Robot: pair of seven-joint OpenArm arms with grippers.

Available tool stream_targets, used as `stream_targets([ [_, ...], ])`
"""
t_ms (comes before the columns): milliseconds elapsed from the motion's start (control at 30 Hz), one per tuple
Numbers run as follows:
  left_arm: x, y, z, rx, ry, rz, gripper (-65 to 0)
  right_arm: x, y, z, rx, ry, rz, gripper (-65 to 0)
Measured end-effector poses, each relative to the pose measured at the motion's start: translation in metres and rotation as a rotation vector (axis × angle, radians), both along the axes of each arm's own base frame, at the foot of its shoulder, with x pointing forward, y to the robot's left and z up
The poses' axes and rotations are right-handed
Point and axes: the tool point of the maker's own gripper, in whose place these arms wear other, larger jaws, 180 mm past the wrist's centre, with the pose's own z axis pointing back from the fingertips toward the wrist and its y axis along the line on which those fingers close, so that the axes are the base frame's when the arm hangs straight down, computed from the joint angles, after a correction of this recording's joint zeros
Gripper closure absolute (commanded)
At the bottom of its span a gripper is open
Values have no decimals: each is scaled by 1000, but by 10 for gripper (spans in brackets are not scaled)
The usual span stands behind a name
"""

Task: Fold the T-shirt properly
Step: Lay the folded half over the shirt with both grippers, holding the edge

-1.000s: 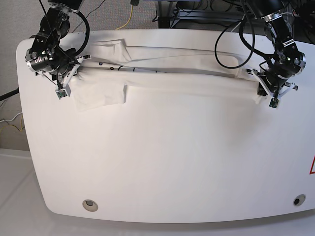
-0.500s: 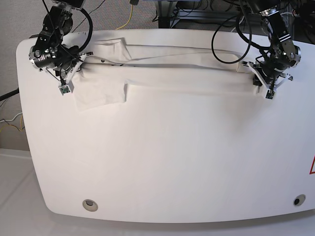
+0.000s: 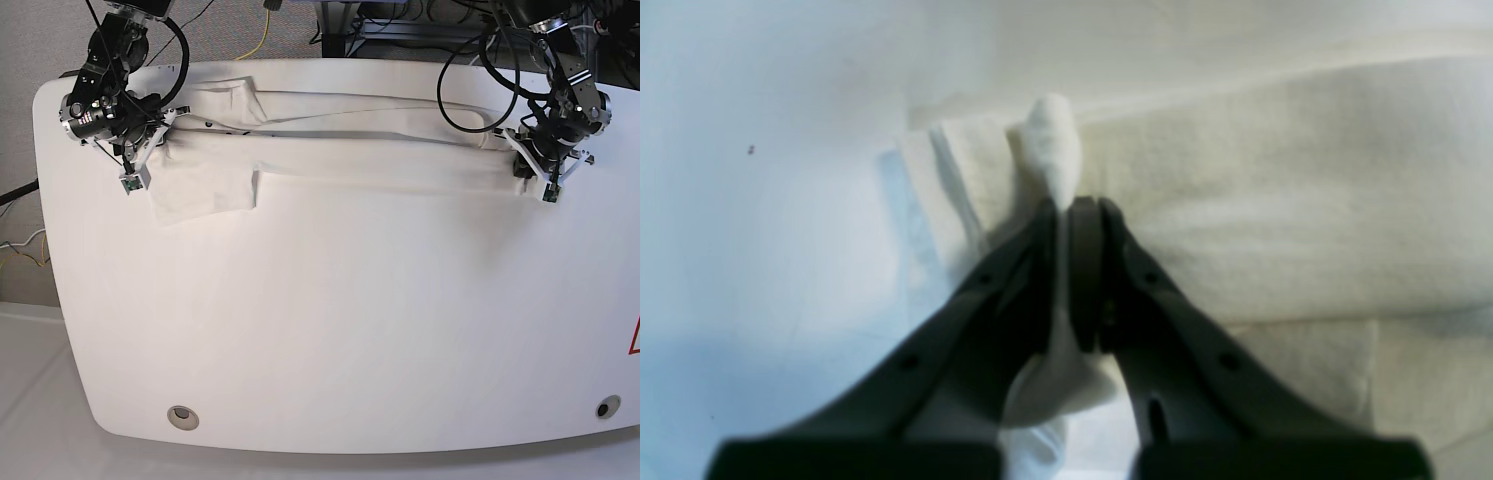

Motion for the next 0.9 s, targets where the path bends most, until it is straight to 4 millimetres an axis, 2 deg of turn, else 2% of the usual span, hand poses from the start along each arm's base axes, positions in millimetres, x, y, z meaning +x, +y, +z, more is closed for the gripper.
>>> stream_targets([
  [100,0,0,0,1,0,-1,-39,0,0,0,0,1,0,-79],
  [233,1,0,0,1,-1,-1,-130,0,0,0,0,0,0,-149],
  [400,1,2,1,9,-1,-2,-317,-1,0,-1,0,3,-1,-338],
  [500,1,2,1,10,-2,-1,-383,-5,0,-3,0,12,-1,-417],
  [633,1,2,1,8,-2,-1,-393,-10,0,-5,-1,25,-1,-499],
  [700,1,1,2,8,-3,-2,-393,-10,-1,-5,-2,25,-4,-519],
  [900,1,2,4,18,-3,-4,-393,-10,-2,-5,-5,25,-6,-522],
])
